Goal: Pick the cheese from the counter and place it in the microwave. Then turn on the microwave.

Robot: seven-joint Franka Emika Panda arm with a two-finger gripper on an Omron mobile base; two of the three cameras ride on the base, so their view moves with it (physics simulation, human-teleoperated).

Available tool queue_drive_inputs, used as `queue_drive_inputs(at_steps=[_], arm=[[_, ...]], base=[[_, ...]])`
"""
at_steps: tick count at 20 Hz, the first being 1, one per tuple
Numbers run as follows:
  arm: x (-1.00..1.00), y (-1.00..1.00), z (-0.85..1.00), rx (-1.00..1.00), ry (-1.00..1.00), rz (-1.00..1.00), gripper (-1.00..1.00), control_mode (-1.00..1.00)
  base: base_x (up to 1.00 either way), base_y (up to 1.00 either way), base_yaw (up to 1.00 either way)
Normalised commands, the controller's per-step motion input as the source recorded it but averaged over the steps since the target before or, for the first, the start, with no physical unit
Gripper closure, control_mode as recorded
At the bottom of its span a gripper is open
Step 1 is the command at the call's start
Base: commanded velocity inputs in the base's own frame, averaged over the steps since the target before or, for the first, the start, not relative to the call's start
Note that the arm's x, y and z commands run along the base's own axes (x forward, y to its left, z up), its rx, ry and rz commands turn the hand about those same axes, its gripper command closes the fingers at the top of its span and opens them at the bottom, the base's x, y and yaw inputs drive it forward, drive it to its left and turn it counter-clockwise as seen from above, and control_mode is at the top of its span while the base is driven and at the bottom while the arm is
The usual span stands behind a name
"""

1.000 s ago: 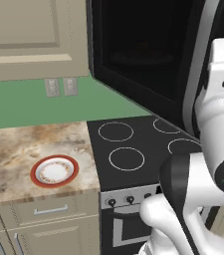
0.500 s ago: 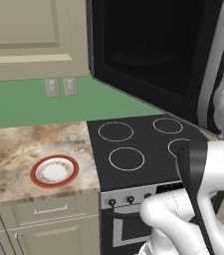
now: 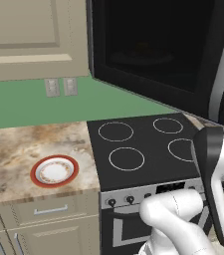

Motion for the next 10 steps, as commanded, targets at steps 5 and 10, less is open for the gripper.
queue_drive_inputs(at_steps=[5, 10], arm=[[0.38, -0.28, 0.0, 0.02, 0.06, 0.0, -1.0, -1.0], [0.38, -0.26, 0.0, 0.02, 0.04, 0.0, -1.0, -1.0]], base=[[0.0, 0.0, 0.0], [0.0, 0.0, 0.0]])
